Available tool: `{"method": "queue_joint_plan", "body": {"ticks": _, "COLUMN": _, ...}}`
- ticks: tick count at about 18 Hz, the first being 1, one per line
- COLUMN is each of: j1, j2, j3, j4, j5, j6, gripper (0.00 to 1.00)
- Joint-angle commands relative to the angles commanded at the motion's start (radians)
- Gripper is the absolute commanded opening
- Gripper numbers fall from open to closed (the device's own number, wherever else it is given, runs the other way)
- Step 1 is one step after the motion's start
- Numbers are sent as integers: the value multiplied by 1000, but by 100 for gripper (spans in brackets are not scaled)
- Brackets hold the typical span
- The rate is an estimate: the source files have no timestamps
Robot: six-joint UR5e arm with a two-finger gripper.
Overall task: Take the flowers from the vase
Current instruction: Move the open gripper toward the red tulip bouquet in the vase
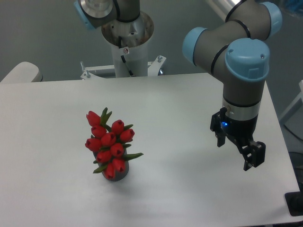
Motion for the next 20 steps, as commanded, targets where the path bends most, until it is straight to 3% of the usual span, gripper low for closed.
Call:
{"method": "queue_joint_plan", "body": {"ticks": 4, "j1": -6, "j2": 6, "j3": -14, "j4": -2, "j5": -11, "j6": 0, "gripper": 100}}
{"method": "queue_joint_plan", "body": {"ticks": 12, "j1": 2, "j2": 60, "j3": -130, "j4": 14, "j5": -113, "j6": -2, "gripper": 100}}
{"method": "queue_joint_plan", "body": {"ticks": 16, "j1": 37, "j2": 112, "j3": -238, "j4": 12, "j5": -303, "j6": -6, "gripper": 100}}
{"method": "queue_joint_plan", "body": {"ticks": 20, "j1": 38, "j2": 147, "j3": -317, "j4": 11, "j5": -340, "j6": -72, "gripper": 100}}
